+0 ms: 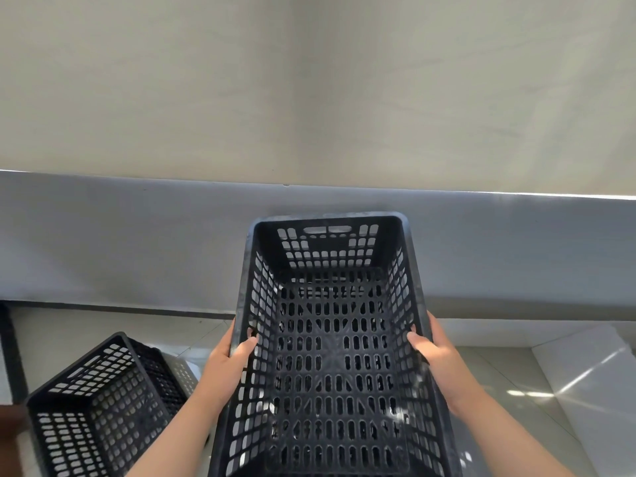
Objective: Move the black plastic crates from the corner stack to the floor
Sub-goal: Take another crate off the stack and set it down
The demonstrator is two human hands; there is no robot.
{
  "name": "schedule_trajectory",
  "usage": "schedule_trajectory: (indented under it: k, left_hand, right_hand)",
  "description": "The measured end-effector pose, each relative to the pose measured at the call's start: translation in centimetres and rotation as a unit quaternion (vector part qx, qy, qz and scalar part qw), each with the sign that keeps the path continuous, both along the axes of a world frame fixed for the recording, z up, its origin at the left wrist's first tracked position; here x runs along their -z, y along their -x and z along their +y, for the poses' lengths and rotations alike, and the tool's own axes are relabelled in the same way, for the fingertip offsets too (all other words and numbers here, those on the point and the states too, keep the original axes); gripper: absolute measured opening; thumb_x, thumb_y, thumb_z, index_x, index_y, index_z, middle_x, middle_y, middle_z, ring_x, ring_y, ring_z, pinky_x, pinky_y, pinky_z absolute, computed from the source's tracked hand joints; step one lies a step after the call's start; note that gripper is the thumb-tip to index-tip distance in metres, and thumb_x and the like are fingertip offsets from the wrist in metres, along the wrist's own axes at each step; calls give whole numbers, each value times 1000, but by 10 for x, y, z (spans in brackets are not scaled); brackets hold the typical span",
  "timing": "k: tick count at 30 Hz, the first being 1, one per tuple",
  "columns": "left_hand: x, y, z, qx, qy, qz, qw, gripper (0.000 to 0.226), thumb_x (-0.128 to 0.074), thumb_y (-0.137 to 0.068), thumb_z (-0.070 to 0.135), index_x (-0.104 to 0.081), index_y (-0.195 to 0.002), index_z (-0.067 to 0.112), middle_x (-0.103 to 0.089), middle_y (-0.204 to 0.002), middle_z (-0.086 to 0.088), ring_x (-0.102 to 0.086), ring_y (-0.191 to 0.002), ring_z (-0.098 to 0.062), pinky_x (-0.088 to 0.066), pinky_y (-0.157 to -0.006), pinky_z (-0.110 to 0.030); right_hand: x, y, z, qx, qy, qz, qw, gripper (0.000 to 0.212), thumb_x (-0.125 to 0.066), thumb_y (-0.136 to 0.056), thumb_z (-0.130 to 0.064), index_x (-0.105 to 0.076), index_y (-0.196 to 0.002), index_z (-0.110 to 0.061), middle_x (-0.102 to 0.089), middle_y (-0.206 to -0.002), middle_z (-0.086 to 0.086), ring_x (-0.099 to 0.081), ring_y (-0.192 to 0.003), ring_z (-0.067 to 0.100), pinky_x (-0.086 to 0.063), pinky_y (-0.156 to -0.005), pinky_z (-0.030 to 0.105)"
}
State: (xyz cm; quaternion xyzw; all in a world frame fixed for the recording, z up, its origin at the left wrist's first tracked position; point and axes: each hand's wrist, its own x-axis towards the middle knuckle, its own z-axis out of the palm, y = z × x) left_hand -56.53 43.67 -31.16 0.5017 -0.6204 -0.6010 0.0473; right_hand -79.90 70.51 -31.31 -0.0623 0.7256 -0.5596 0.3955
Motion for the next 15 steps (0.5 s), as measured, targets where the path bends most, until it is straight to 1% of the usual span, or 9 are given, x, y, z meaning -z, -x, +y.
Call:
schedule_trajectory:
  k: [1,3,5,8,9,10,12,15]
  left_hand:
    - [0,-2,1,-5,1,-2,1000,51,-51,-100,41,-39,-149,43,-52,-147,9,-43,-138,-20,-29,-115,-46]
    - [1,-4,1,-12,-5,-10,1000,49,-51,-100,38,-44,-148,37,-53,-146,7,-44,-136,-20,-30,-115,-45]
    - [1,-4,2,-16,-16,-19,1000,48,-51,-99,41,-46,-146,38,-54,-144,6,-47,-132,-20,-32,-115,-48]
    - [3,-5,0,-9,-29,-24,999,54,-53,-83,61,-47,-136,55,-57,-141,12,-54,-128,-22,-40,-110,-54]
    - [5,-6,-1,-7,-38,-19,999,53,-52,-79,64,-47,-132,60,-57,-140,14,-55,-128,-22,-41,-109,-55]
    - [6,-6,-1,-6,-45,-12,999,51,-52,-80,64,-46,-131,63,-56,-140,16,-55,-128,-22,-41,-109,-55]
    - [2,-5,-1,-7,-59,4,998,50,-51,-86,58,-44,-135,61,-54,-141,17,-53,-130,-21,-39,-111,-55]
    - [-4,0,0,-18,-73,18,997,48,-48,-93,53,-43,-140,56,-57,-137,15,-57,-124,-19,-41,-110,-54]
  right_hand:
    - [0,-2,-2,-1,-6,14,1000,71,-61,-91,-54,-32,-155,-57,-49,-158,-17,-44,-149,21,-31,-125,58]
    - [0,-5,-5,1,-17,38,999,67,-60,-100,-44,-28,-159,-52,-45,-161,-15,-41,-150,21,-30,-126,55]
    - [1,-5,-5,4,-24,48,999,65,-58,-104,-39,-26,-160,-49,-43,-162,-14,-40,-151,22,-30,-126,54]
    - [1,-4,-4,-3,-36,53,998,70,-61,-97,-50,-26,-157,-56,-42,-164,-13,-40,-151,25,-31,-125,59]
    - [0,-4,-4,-8,-38,54,998,72,-62,-95,-50,-26,-157,-57,-40,-165,-14,-39,-152,25,-31,-124,60]
    - [0,-4,-3,-9,-36,53,998,72,-63,-95,-49,-26,-157,-58,-39,-166,-14,-38,-152,24,-30,-125,60]
    - [-3,-4,-3,-13,-23,44,999,74,-66,-93,-48,-28,-155,-60,-40,-165,-18,-39,-151,20,-31,-125,58]
    - [-5,-2,-2,-22,-8,26,999,77,-68,-84,-56,-33,-151,-65,-46,-159,-22,-44,-148,17,-33,-124,57]
